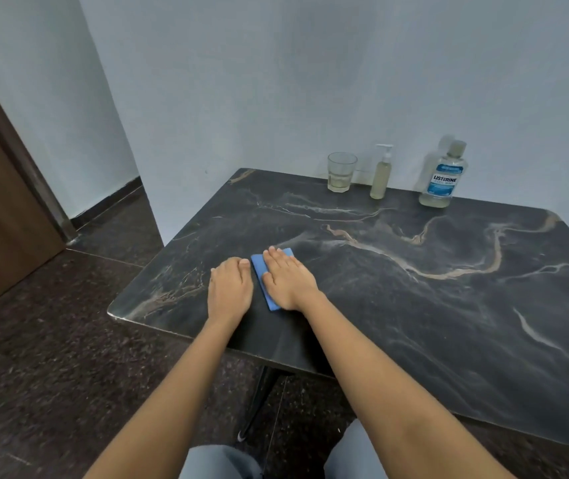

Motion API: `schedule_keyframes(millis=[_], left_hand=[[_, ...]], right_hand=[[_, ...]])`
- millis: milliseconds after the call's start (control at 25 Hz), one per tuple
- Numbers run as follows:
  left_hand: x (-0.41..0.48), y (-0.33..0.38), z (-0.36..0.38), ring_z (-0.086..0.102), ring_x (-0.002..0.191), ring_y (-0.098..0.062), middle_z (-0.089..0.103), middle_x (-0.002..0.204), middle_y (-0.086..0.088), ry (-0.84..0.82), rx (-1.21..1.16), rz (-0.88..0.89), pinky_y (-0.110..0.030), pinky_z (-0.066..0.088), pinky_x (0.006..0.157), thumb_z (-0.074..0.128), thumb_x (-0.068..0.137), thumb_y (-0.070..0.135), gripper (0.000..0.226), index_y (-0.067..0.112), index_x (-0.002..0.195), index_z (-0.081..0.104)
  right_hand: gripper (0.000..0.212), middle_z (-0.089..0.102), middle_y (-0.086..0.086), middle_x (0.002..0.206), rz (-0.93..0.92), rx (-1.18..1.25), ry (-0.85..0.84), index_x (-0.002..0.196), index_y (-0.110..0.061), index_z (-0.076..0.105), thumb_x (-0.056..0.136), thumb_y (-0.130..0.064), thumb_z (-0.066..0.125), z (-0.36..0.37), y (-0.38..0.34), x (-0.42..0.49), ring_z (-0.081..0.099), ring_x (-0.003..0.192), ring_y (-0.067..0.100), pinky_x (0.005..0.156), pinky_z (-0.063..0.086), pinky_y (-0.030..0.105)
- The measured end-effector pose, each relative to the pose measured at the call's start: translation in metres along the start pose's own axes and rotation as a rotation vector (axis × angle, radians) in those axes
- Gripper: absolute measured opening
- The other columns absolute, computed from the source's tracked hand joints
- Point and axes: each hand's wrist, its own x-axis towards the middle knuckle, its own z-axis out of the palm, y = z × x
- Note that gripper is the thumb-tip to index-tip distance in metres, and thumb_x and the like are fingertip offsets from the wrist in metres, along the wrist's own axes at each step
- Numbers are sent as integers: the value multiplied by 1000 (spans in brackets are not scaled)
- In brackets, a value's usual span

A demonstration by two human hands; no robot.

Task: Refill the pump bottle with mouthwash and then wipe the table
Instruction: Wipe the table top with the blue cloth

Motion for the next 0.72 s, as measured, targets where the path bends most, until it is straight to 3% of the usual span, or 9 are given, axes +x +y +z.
schedule_keyframes(millis=[80,160,440,600,720], left_hand=[[-3,0,13,57,102,-30,64,103,-9,3,104,81,-46,31,110,34,101,27,32,7,97,58],[-3,-2,16,55,108,-29,63,110,-9,-28,141,135,-46,31,110,37,101,28,32,6,106,59],[-4,-2,13,54,110,-27,61,111,-7,-25,137,159,-42,27,114,33,102,27,32,7,108,57],[-7,6,8,54,104,-27,62,105,-7,-35,96,147,-46,37,103,32,102,27,33,7,102,59],[-10,8,3,55,99,-29,62,98,-7,-47,84,175,-40,42,86,29,102,30,37,9,97,59]], right_hand=[[57,7,6,161,63,1,12,153,-9,11,101,-31,21,-10,22,29,6,148,16,121,4,33],[57,8,7,161,139,15,23,152,-8,11,101,-30,21,-23,53,46,7,148,18,120,5,34],[56,7,9,161,344,-2,66,152,-6,11,101,-28,18,-59,158,24,6,148,20,120,3,34],[56,10,11,160,464,-21,105,152,-4,13,101,-27,19,-74,211,-46,8,148,20,120,4,33],[55,8,10,160,574,-32,119,152,-4,12,101,-27,18,-78,235,-121,7,148,19,121,4,34]])
